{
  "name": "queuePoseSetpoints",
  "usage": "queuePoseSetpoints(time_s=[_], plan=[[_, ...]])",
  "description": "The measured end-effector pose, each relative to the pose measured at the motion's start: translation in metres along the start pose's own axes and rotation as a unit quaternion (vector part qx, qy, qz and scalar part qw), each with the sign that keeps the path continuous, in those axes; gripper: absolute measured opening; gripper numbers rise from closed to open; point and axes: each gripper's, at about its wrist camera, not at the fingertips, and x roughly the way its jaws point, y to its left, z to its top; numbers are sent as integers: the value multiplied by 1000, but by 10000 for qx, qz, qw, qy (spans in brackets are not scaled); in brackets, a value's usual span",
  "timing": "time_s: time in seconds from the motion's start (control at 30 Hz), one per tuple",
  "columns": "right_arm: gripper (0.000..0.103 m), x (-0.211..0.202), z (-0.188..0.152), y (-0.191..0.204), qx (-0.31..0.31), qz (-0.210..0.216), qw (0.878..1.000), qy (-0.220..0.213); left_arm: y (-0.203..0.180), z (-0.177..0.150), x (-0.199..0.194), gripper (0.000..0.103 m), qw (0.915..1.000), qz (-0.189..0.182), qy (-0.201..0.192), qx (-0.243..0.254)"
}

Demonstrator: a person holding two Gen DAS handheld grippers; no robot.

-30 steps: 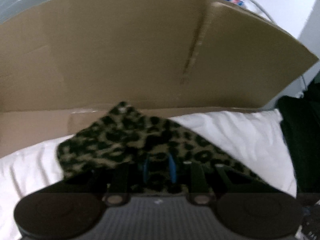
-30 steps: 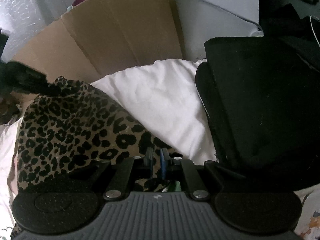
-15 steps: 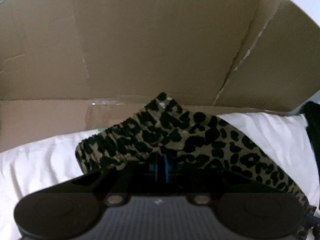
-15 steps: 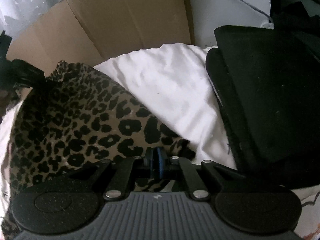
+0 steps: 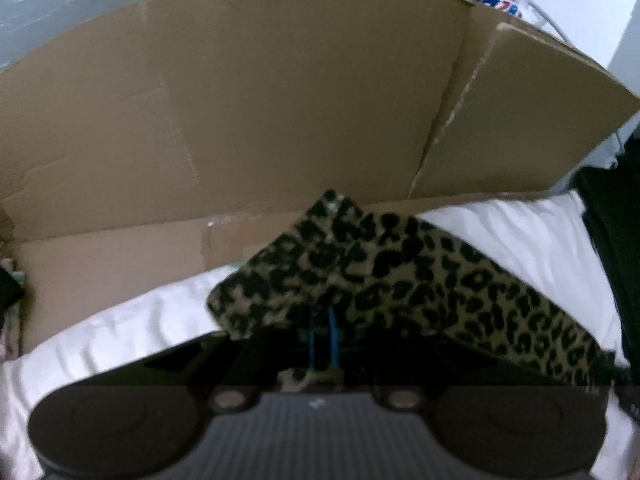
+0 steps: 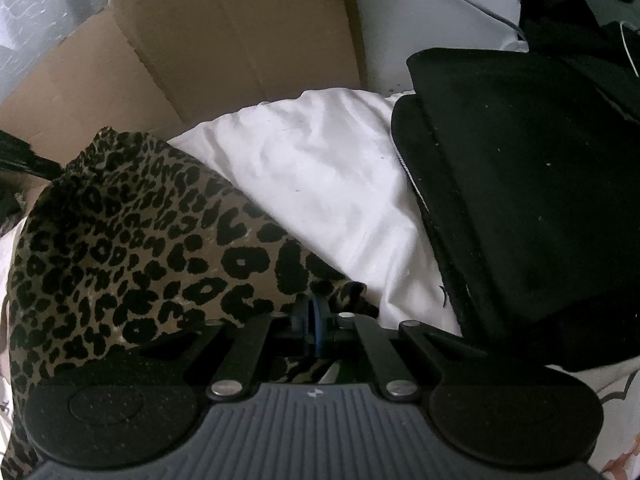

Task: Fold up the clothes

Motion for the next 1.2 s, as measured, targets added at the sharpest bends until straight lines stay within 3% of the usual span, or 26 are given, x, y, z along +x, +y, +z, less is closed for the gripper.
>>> queuePoseSetpoints(time_s=[0.2, 0.57, 0.7, 0.87, 1.03, 1.2], plan=[[6, 0, -2, -6, 33, 125, 9999, -20, 11, -10, 2, 10, 9997, 190, 139, -22], [4, -2, -5, -18, -22, 451, 9990, -21, 12, -22, 54, 10, 9963, 586, 459, 439], [4, -2, -3, -16, -78, 439, 9990, 50, 7, -25, 48, 10, 9946, 689, 432, 653], [4, -12, 9, -6, -42, 400, 9992, 91, 2, -20, 13, 11, 9954, 728, 353, 519], [4, -33, 10, 8, -150, 869, 9959, -206, -18, -29, -23, 20, 9969, 409, 209, 638], [4, -34, -4, 33, -172, 1136, 9932, -174, -32, -52, -13, 21, 9967, 247, 329, 699]])
